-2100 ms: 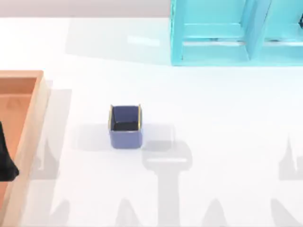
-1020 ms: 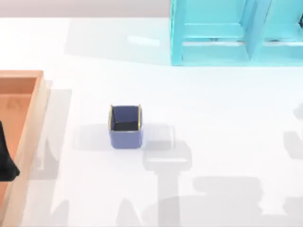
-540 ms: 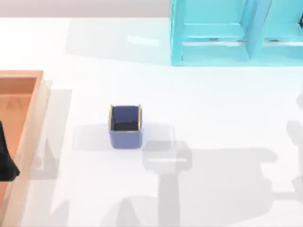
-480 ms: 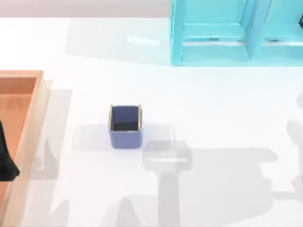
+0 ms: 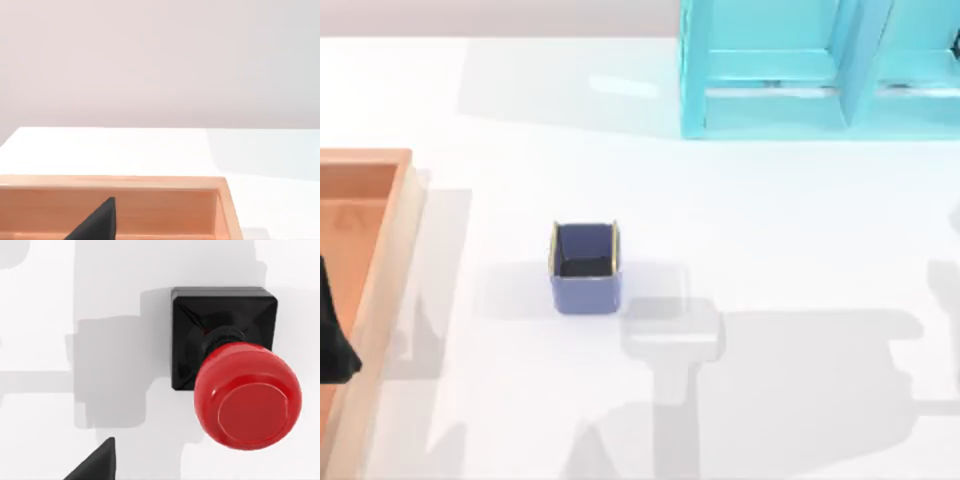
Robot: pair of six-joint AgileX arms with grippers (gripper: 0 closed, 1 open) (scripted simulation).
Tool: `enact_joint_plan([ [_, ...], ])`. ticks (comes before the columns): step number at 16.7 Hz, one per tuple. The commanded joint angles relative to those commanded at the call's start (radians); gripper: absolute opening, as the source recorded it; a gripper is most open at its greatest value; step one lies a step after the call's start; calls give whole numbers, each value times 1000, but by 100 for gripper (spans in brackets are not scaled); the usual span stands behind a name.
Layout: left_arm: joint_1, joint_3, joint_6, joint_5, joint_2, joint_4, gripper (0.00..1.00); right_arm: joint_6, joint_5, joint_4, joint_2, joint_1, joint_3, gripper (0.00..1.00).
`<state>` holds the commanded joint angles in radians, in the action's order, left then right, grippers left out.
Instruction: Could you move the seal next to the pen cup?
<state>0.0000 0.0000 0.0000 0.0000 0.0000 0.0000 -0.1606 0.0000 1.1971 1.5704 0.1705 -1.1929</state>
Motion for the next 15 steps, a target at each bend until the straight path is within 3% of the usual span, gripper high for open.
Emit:
enact_joint_plan([
  [6, 0, 0, 0, 0, 0, 0, 100, 2, 0, -286, 73, -1, 202, 100],
  [12, 0, 0, 0, 0, 0, 0, 100, 2, 0, -333, 87, -1, 242, 100],
  [15, 0, 0, 0, 0, 0, 0, 100, 2, 0, -333, 87, -1, 242, 77],
])
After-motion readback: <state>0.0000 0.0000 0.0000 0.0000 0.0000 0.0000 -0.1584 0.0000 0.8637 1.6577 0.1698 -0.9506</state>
